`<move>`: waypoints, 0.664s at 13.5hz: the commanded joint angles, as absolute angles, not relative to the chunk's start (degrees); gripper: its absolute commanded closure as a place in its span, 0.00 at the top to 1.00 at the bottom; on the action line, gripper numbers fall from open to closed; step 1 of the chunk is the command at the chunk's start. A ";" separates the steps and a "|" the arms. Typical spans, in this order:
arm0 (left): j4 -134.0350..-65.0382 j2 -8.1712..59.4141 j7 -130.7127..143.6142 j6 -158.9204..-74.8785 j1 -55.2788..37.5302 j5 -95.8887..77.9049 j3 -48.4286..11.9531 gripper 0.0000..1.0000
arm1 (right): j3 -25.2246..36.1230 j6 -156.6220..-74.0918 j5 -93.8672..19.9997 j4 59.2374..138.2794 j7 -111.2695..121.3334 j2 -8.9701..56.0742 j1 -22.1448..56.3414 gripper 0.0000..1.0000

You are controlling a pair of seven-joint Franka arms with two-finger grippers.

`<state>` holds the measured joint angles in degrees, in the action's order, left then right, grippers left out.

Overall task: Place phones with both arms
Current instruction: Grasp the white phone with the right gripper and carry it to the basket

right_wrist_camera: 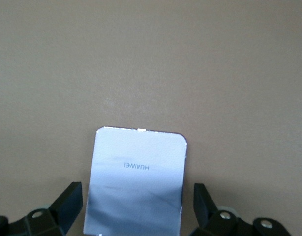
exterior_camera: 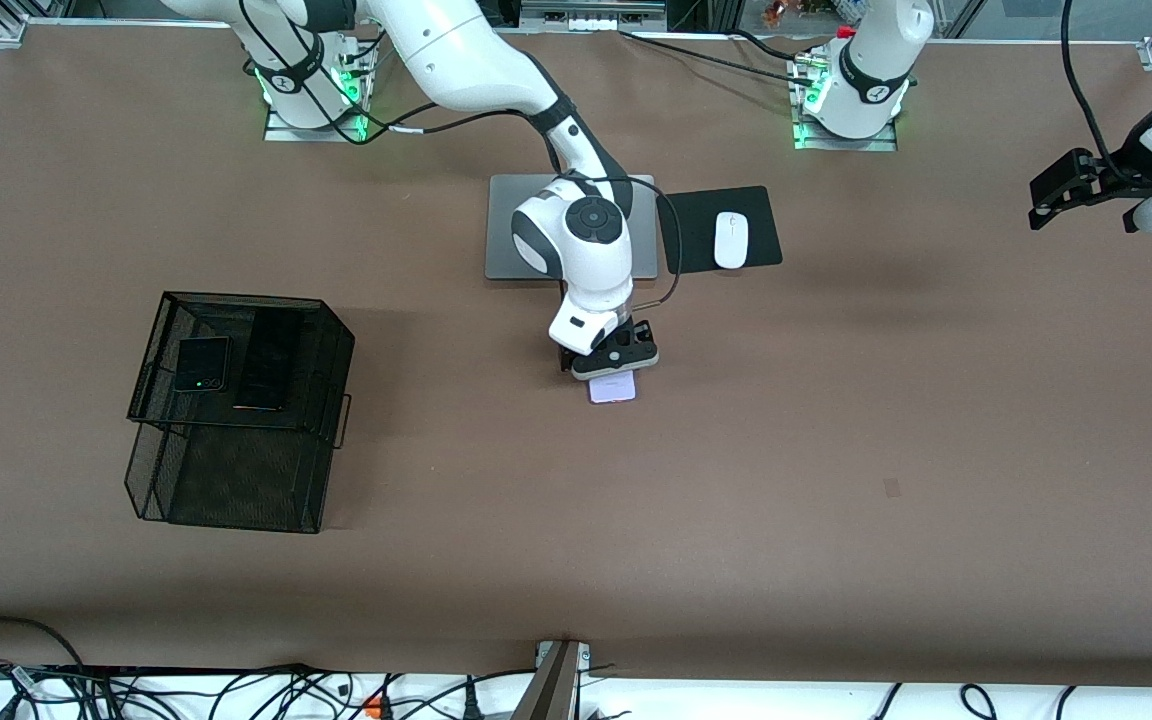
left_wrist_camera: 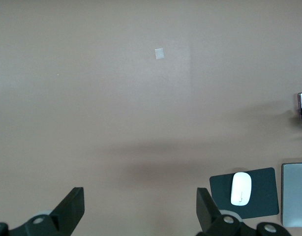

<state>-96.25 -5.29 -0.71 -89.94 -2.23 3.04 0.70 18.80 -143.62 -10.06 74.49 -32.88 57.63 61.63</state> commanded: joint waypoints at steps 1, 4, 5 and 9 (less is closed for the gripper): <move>-94.93 -4.57 0.17 -90.18 -2.81 2.64 1.14 1.00 | 18.90 -144.14 -10.02 72.69 -32.61 59.06 61.70 1.00; -94.83 -4.57 0.18 -90.09 -2.90 2.55 0.97 1.00 | 18.98 -143.62 -9.93 72.60 -32.35 58.71 61.79 0.47; -94.75 -4.57 0.18 -90.17 -2.81 2.55 1.05 1.00 | 18.98 -142.92 -10.02 72.60 -32.08 58.19 61.61 0.25; -94.66 -4.57 0.18 -90.09 -2.90 2.64 0.88 1.00 | 21.17 -130.56 -10.46 71.63 -31.64 50.57 60.39 0.16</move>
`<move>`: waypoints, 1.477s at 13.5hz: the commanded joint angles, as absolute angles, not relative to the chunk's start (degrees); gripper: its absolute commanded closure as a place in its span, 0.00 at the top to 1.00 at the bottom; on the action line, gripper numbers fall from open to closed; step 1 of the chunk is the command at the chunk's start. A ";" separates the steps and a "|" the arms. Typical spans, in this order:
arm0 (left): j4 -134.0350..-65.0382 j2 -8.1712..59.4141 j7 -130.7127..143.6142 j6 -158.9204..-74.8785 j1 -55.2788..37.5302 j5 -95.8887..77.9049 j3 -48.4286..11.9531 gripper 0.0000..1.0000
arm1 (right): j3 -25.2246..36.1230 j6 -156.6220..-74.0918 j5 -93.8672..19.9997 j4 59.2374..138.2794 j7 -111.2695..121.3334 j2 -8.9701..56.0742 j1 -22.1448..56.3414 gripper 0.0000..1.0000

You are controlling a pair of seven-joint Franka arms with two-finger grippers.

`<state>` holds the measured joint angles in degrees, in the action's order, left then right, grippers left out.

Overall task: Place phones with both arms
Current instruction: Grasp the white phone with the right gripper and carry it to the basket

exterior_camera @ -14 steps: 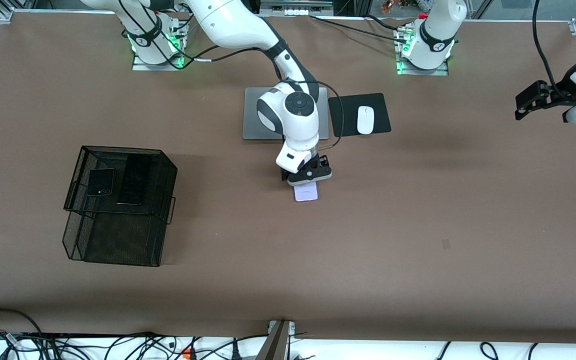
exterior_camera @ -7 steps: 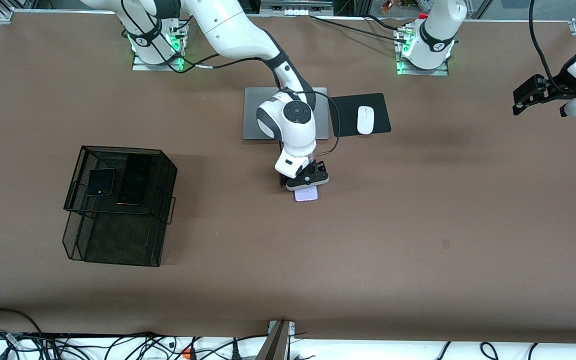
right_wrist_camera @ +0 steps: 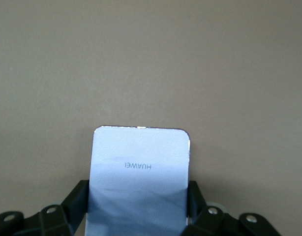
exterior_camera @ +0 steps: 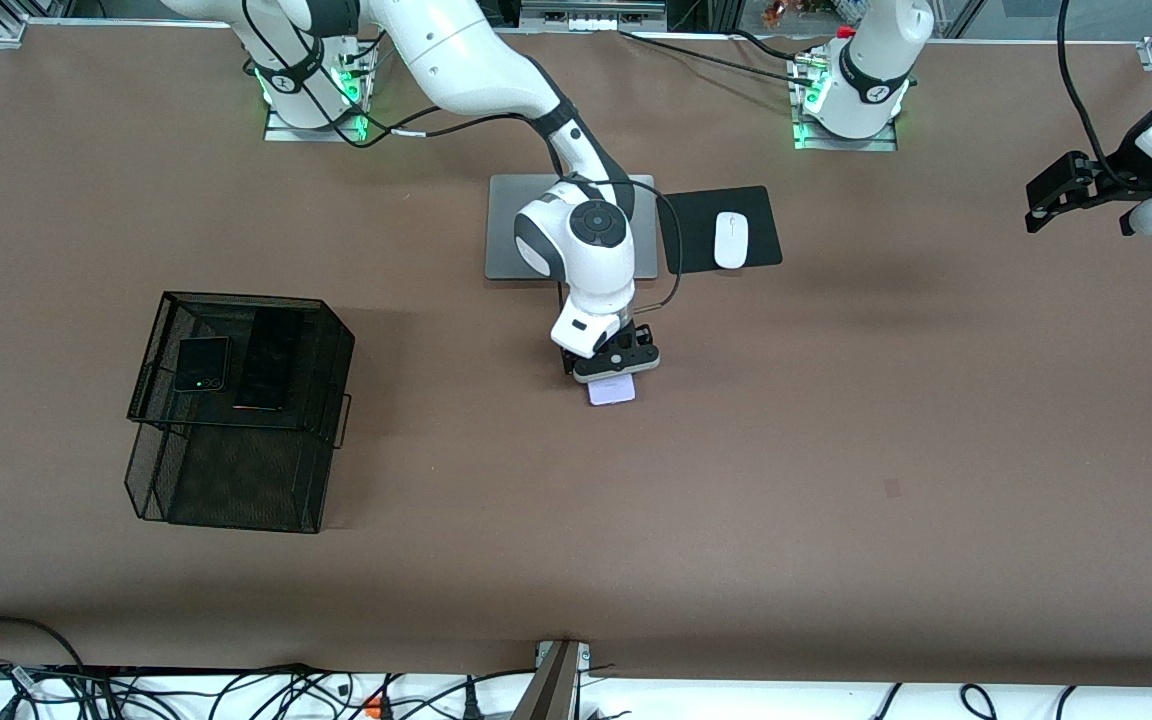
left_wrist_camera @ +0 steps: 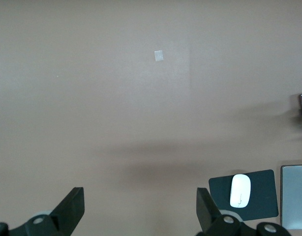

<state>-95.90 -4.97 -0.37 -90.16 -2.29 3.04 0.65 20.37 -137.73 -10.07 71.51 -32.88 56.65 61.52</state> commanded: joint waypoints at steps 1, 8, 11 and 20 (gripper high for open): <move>-94.66 -4.57 0.18 -90.09 -2.90 2.64 0.79 1.00 | 22.14 -126.43 -10.55 71.63 -31.47 47.49 59.51 0.16; -93.16 -3.87 0.18 -88.95 -2.90 2.64 0.79 1.00 | 22.50 -109.34 -10.90 71.54 -7.96 37.44 38.01 0.16; -93.16 -3.87 0.18 -88.95 -2.90 2.64 0.79 1.00 | 21.63 -108.98 -11.51 71.37 4.97 37.53 25.80 0.16; -93.16 -3.95 -0.53 -87.01 -2.29 2.64 0.97 1.00 | 21.36 -116.10 -18.63 65.92 10.90 49.74 14.50 0.16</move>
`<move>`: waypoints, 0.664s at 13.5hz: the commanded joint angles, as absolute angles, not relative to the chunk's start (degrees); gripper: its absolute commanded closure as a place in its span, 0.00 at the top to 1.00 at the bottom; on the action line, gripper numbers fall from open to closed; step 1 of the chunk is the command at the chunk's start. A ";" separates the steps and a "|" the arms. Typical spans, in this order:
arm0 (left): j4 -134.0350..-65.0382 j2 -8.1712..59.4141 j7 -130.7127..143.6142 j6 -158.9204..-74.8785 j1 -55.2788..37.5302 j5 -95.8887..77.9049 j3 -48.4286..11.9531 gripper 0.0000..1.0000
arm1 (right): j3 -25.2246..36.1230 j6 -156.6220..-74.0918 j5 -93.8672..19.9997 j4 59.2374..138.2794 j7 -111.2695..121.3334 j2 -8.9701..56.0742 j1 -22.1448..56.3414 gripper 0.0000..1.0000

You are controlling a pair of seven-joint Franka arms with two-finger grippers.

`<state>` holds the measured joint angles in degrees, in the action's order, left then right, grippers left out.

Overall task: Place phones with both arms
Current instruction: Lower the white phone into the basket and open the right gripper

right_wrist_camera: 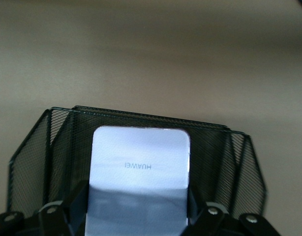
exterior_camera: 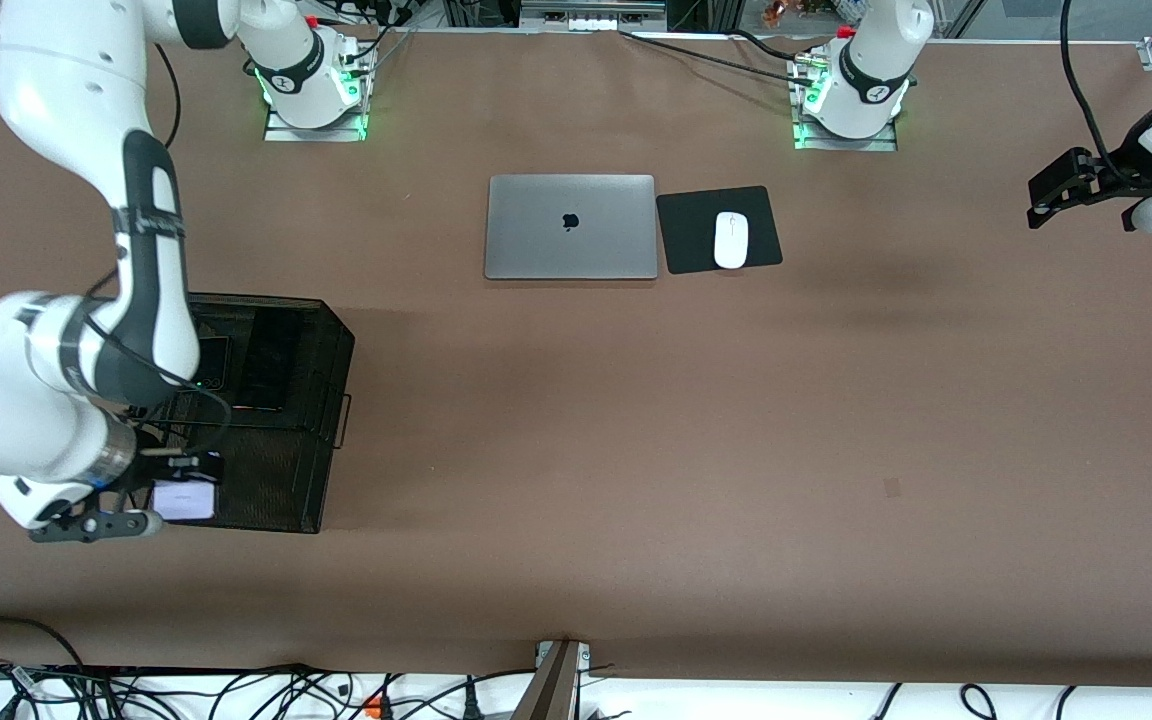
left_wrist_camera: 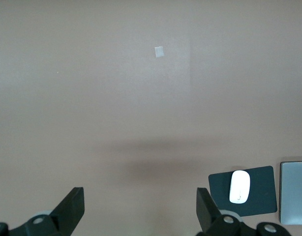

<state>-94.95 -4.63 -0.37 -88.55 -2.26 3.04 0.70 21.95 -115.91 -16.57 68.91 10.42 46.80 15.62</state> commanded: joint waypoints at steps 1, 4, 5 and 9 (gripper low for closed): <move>-93.16 -3.96 -0.53 -86.66 -2.29 2.64 0.97 1.00 | 21.36 -115.93 -18.98 66.00 10.90 50.27 14.41 0.16; -93.08 -3.96 -0.53 -86.31 -2.28 2.64 0.88 1.00 | 21.36 -115.14 -19.42 68.54 10.90 50.36 14.76 0.17; -93.08 -3.96 -0.53 -86.31 -2.20 2.64 0.88 1.00 | 21.36 -114.88 -19.51 68.99 10.64 50.27 14.77 0.18; -92.99 -3.96 -0.53 -86.31 -2.29 2.64 0.88 1.00 | 21.62 -112.16 -23.47 69.00 10.37 49.75 14.24 1.00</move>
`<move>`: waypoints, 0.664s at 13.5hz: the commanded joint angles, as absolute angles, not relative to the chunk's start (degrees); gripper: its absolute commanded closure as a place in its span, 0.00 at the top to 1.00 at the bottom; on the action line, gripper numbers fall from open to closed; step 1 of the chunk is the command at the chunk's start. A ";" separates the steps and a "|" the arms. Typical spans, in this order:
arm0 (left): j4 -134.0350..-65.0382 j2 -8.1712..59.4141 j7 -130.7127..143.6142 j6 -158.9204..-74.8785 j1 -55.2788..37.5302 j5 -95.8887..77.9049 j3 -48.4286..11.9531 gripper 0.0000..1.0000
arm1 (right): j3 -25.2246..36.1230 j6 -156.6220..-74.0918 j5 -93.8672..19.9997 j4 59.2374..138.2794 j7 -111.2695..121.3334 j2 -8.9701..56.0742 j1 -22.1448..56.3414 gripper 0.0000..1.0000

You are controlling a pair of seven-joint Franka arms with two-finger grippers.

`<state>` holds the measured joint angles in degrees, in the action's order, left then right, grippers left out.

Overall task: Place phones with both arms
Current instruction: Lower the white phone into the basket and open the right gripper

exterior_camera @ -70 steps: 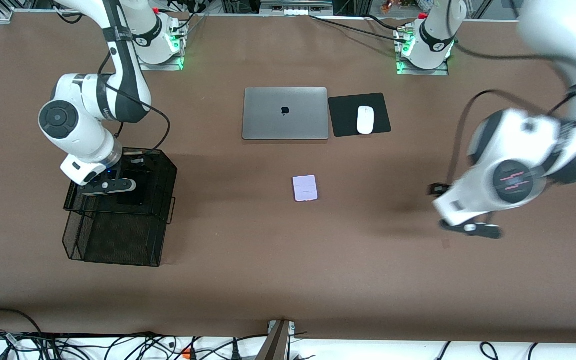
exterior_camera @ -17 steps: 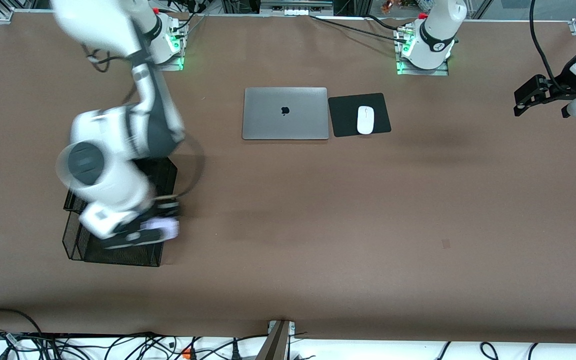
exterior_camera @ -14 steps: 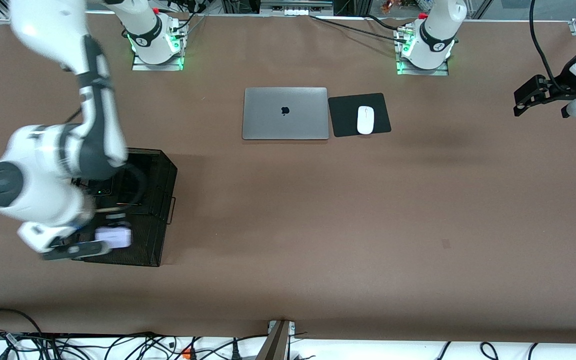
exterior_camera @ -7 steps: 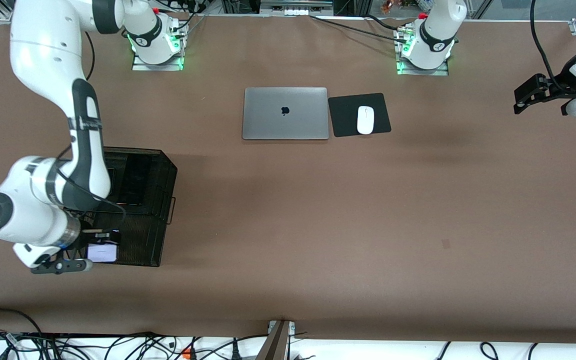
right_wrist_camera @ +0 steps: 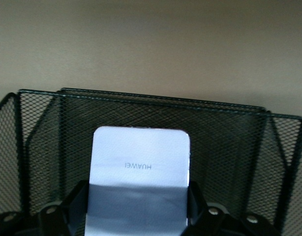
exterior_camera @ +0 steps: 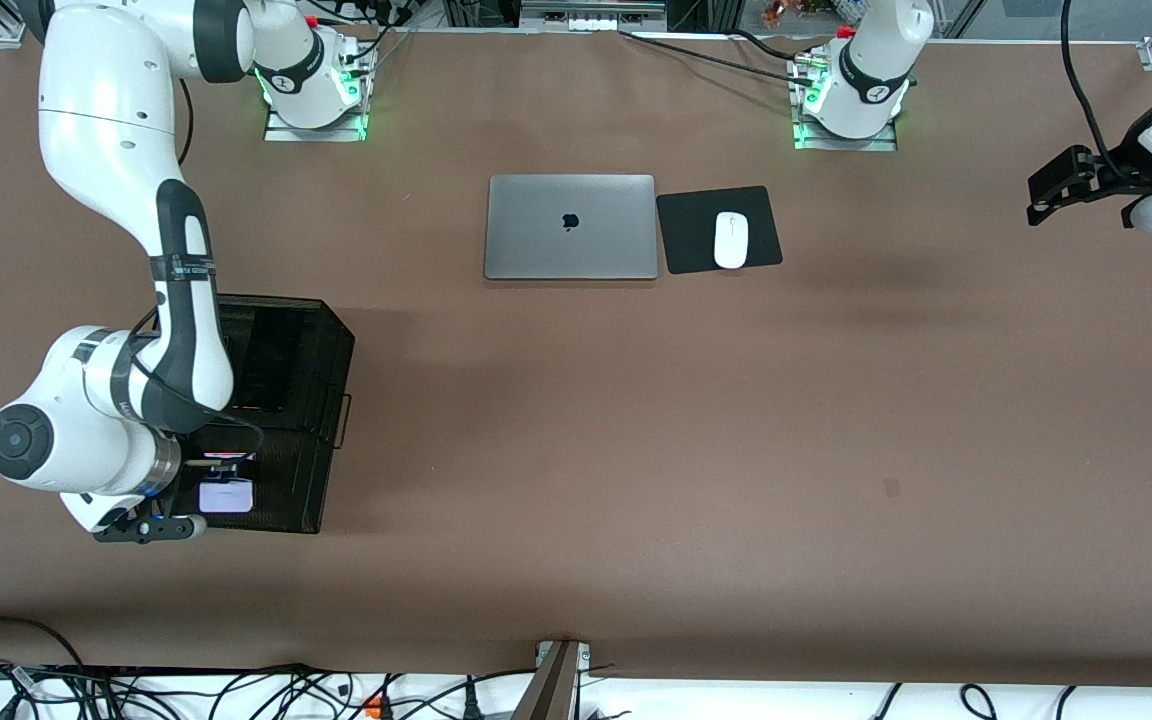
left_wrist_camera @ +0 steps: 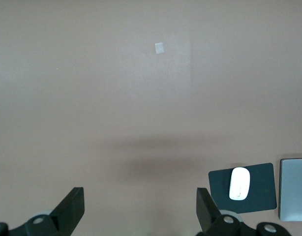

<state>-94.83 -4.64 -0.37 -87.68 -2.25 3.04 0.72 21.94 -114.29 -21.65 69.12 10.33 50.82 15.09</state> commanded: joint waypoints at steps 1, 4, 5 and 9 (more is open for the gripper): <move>-92.73 -3.87 -0.53 -86.31 -2.29 2.64 0.88 1.00 | 21.97 -110.58 -23.38 68.91 10.28 49.05 14.33 1.00; -92.64 -3.87 -0.53 -86.31 -2.20 2.64 0.97 1.00 | 23.02 -104.79 -22.76 68.73 9.15 43.96 14.68 1.00; -92.64 -3.87 -0.53 -86.31 -2.28 2.64 0.97 1.00 | 24.07 -102.42 -22.59 68.73 9.14 42.03 15.11 1.00; -92.64 -3.87 -0.53 -86.31 -2.20 2.64 1.14 1.00 | 24.61 -94.68 -15.05 68.99 7.74 33.59 16.87 1.00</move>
